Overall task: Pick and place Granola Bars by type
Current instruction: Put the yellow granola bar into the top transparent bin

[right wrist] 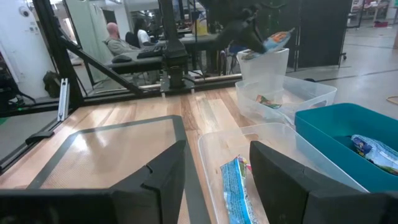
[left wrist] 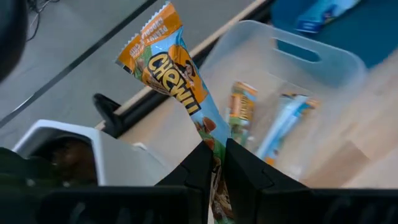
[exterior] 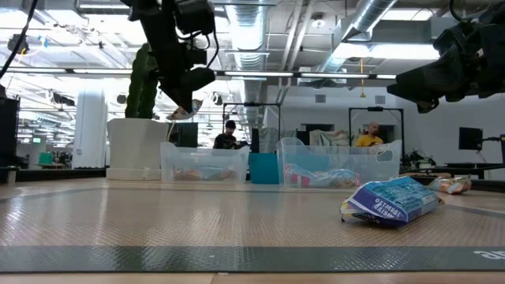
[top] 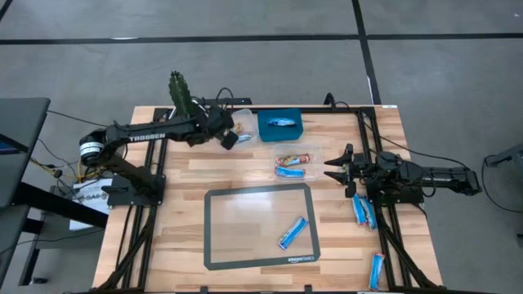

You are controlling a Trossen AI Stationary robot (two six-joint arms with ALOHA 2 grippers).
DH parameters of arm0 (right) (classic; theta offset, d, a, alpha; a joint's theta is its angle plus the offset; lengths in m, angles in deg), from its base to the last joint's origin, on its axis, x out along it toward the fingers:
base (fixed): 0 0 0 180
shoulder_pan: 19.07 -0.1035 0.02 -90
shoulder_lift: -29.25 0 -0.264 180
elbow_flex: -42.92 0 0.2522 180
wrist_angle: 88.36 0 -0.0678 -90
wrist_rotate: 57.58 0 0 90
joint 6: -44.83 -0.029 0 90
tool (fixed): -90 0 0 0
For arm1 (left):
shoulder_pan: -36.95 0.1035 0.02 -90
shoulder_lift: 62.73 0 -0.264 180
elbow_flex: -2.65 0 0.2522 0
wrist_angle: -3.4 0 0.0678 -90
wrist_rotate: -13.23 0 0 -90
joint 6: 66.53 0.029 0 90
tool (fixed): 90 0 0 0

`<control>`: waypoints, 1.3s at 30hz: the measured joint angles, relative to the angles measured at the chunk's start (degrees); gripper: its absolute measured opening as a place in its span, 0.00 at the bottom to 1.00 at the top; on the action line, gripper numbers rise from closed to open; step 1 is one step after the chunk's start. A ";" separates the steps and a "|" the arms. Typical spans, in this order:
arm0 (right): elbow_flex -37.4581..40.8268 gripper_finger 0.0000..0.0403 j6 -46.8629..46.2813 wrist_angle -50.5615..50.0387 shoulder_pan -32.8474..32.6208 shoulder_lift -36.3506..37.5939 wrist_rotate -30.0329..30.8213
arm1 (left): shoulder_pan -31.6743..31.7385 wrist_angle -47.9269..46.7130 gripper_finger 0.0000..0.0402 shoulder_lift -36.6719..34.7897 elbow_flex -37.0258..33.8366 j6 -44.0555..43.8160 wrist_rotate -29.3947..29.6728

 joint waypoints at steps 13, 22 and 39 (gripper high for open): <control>-0.02 0.42 -0.02 0.00 0.00 0.00 0.00 | 2.59 2.40 0.07 0.81 0.00 3.15 -1.71; -0.02 0.42 -0.02 0.00 0.00 0.00 -0.06 | 3.98 12.36 0.07 8.65 0.04 11.15 -6.75; -0.01 0.42 -0.02 0.00 0.00 0.00 -0.04 | 5.54 14.58 0.19 13.86 0.07 17.80 -10.48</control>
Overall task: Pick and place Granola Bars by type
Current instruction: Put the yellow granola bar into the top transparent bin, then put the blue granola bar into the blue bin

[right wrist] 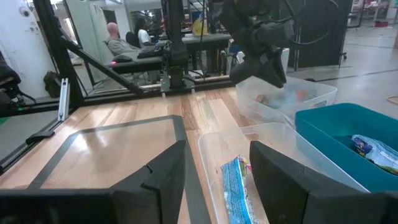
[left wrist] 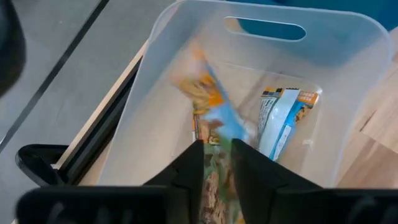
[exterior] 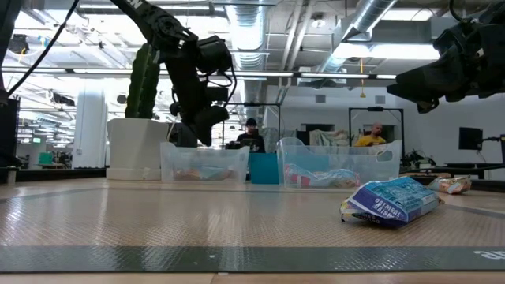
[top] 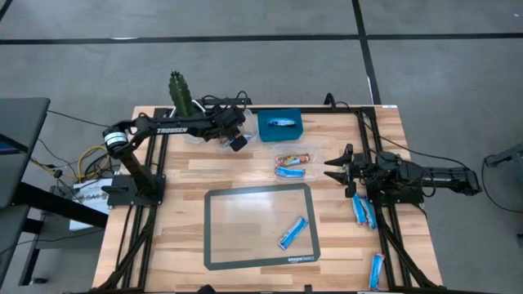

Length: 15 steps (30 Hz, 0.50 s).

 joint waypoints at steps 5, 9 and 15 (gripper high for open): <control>-0.01 0.42 0.00 -0.01 0.00 0.00 0.00 | -0.18 -0.05 0.30 0.00 0.00 0.00 0.04; -0.01 0.42 0.00 0.00 0.00 0.00 0.00 | -1.06 -0.28 0.33 0.00 0.00 -0.04 0.41; 0.00 0.42 0.02 -0.02 0.00 0.00 0.00 | -4.50 -3.20 0.34 -4.07 0.02 -2.72 -1.79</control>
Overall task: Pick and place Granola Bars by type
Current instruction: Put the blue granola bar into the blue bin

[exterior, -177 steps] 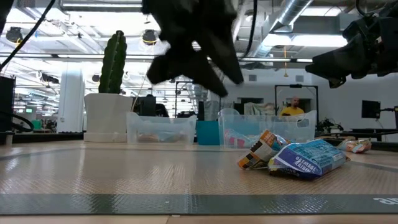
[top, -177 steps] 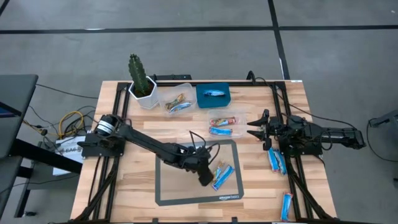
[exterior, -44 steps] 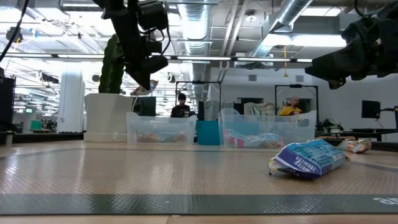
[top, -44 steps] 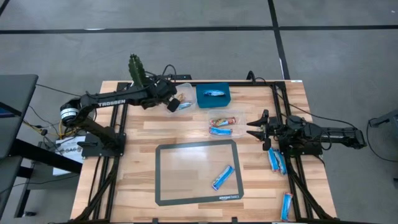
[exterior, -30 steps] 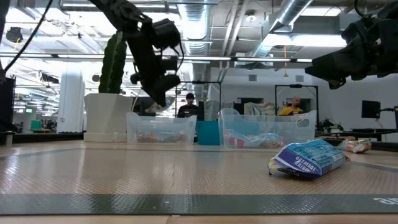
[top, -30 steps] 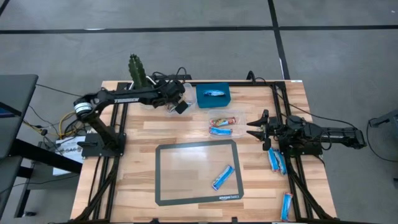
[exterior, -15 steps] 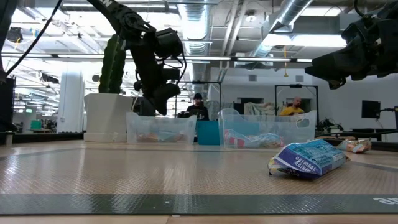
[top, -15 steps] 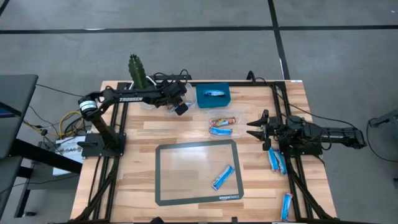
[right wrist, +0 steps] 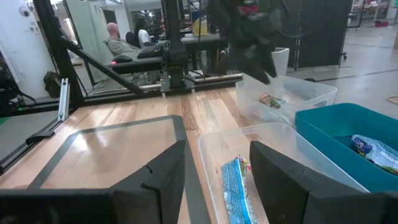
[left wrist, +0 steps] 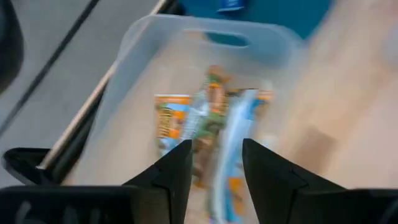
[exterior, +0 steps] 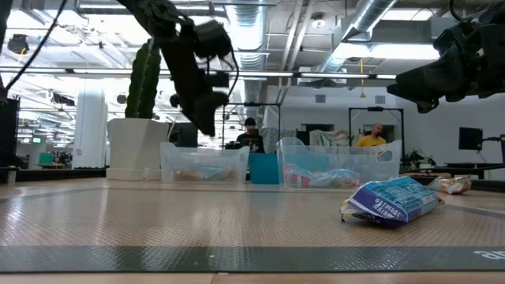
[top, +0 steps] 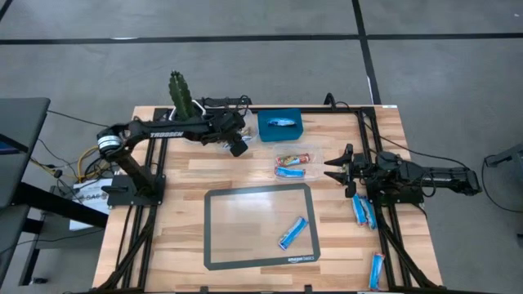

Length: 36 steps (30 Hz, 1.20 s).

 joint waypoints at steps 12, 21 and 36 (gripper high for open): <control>-0.02 0.42 -0.01 0.02 0.00 0.00 0.02 | -18.68 -4.92 0.34 -8.14 0.02 -11.91 -11.92; -0.02 0.42 0.00 0.02 0.00 0.00 0.02 | -33.01 -4.35 0.34 -8.26 0.02 -12.89 -15.06; 0.00 0.42 0.00 0.02 0.00 0.00 0.02 | -40.84 21.65 0.34 -23.64 -23.83 -12.25 -21.06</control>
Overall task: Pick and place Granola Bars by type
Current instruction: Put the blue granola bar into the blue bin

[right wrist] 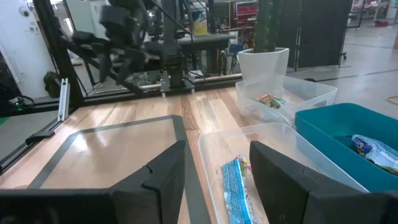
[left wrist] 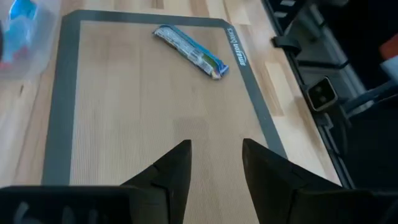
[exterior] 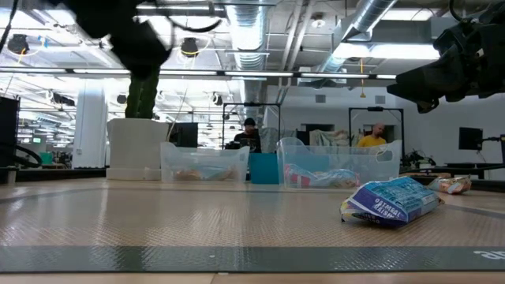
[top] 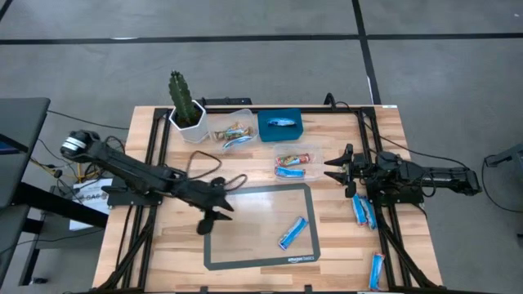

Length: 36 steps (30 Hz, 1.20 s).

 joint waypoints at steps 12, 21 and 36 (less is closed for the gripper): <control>-0.02 0.42 -0.02 0.00 0.00 0.00 0.01 | 2.00 10.51 0.34 -28.83 -26.04 -2.18 0.68; -0.02 0.42 0.00 0.00 0.00 0.00 0.02 | 5.35 10.16 0.34 -44.06 -32.74 1.39 0.46; -0.02 0.42 -0.01 0.00 0.00 0.00 0.02 | 10.98 13.04 0.34 -56.15 -36.36 8.44 -1.94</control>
